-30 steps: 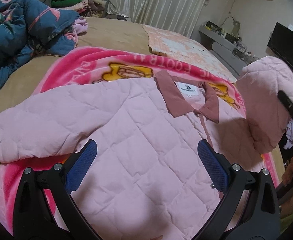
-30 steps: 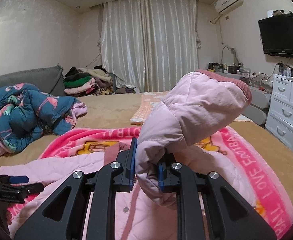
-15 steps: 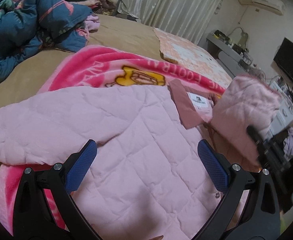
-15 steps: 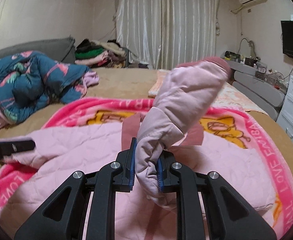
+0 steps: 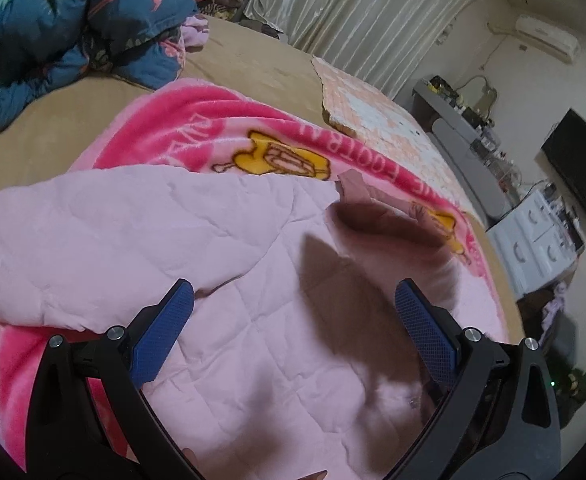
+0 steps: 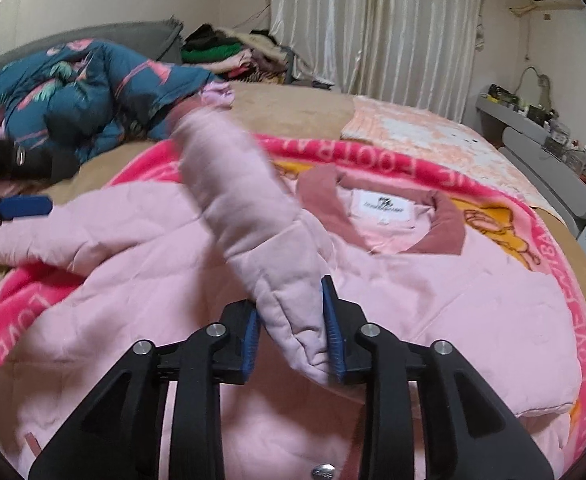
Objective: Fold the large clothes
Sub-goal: 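Lay the sleeve across the jacket front and open the right gripper, then grasp the folded sleeve cuff with the left gripper and straighten it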
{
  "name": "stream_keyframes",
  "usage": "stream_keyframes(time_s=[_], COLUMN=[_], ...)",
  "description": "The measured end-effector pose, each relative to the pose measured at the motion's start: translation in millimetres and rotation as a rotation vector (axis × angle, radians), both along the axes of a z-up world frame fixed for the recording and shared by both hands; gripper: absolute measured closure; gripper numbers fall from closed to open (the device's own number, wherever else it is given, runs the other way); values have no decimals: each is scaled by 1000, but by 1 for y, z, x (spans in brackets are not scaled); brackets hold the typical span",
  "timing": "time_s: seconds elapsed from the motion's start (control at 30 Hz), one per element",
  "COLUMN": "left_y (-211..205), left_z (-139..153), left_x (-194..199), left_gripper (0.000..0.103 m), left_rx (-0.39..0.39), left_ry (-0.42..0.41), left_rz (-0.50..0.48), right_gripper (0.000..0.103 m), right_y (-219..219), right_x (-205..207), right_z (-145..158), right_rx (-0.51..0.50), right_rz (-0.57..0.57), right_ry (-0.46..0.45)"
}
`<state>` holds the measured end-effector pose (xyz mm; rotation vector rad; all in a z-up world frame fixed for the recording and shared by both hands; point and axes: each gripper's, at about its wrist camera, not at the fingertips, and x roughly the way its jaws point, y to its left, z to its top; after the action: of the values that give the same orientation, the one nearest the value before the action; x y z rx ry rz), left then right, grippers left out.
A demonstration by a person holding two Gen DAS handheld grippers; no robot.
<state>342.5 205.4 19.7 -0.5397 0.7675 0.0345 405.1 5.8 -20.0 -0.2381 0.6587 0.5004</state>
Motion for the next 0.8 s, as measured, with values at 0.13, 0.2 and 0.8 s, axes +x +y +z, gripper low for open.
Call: stream_keyframes(time_s=[0.13,0.2,0.8], left_y=[-2,-6,-48], left_z=[-4,-7,-94], left_x=[3,5,34], left_gripper=[9,9,9], left_rx=[-16,-57,-334], left_ry=[10,16,185], left_rz=[-14,-51,-189], right_gripper=[54,46,34], right_y=[4,7,-87], right_x=[-5,-8,-36], right_z=[-5,-5,18], right_rx=[13,12,54], right_rz=[33,63,-56], right_ry=[53,74,99])
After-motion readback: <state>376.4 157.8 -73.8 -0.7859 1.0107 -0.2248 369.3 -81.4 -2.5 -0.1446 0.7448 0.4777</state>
